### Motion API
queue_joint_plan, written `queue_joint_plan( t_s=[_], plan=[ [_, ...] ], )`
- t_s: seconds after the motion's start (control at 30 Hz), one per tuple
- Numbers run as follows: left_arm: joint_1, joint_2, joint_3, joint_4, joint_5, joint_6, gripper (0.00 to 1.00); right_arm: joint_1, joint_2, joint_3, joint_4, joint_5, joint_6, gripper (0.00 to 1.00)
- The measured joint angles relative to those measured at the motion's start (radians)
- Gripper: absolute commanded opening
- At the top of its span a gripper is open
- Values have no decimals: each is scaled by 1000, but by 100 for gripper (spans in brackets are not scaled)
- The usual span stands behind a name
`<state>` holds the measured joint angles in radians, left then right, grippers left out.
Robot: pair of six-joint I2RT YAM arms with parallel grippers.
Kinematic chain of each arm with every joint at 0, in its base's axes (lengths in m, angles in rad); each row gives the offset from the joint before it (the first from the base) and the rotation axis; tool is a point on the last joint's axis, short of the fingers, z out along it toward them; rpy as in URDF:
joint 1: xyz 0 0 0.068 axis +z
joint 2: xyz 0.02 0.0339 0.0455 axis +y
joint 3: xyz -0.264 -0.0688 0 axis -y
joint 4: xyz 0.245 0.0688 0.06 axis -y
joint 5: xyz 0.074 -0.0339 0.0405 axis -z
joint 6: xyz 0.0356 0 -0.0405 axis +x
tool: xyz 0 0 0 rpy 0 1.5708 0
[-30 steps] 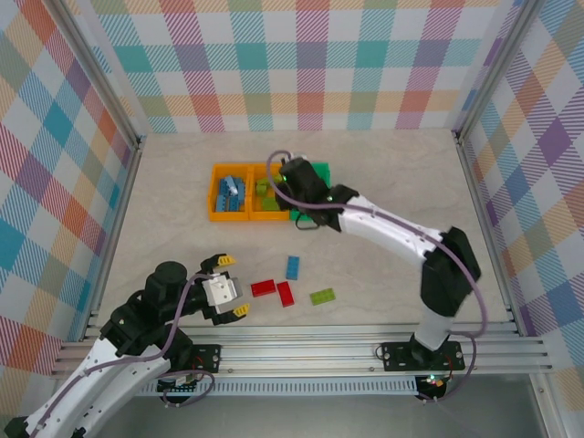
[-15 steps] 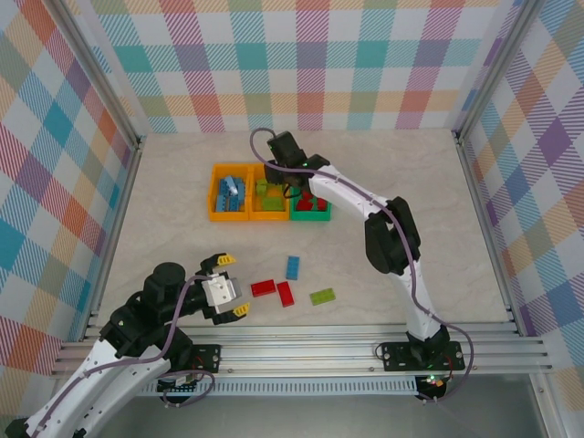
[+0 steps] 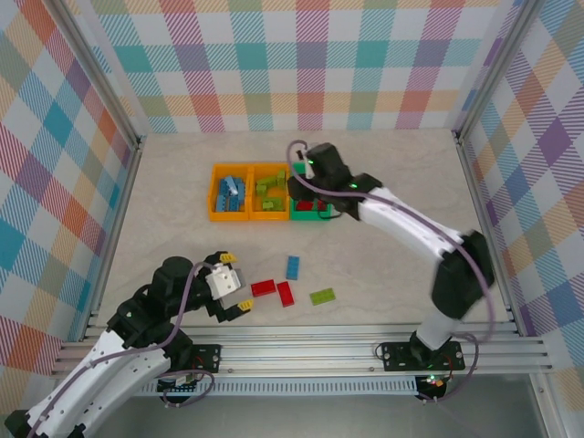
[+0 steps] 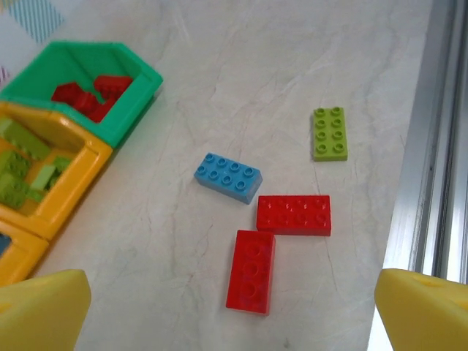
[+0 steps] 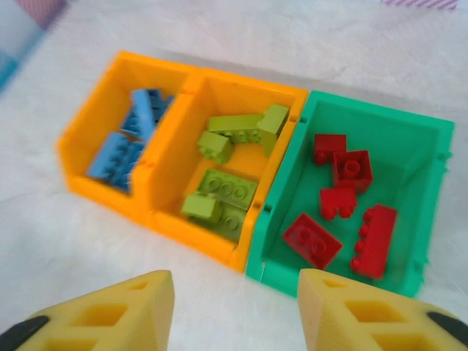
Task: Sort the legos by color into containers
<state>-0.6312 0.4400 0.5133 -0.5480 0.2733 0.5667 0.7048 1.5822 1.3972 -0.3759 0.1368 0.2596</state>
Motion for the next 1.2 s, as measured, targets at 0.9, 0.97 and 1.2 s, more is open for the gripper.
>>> queue_joint_plan(
  t_s=[0.9,0.97,1.2],
  plan=[
    [-163,993,376,-182,-191,-128,94,-2,-742,-613,-217,-605,40,100],
    [-167,1028,376,-182,-225,-115,92,-2,-742,-613,-217,-605,43,100],
    [-174,1126,375,-175,-288,-42,75,-2,-782,-620,-220,-589,48,100]
  ],
)
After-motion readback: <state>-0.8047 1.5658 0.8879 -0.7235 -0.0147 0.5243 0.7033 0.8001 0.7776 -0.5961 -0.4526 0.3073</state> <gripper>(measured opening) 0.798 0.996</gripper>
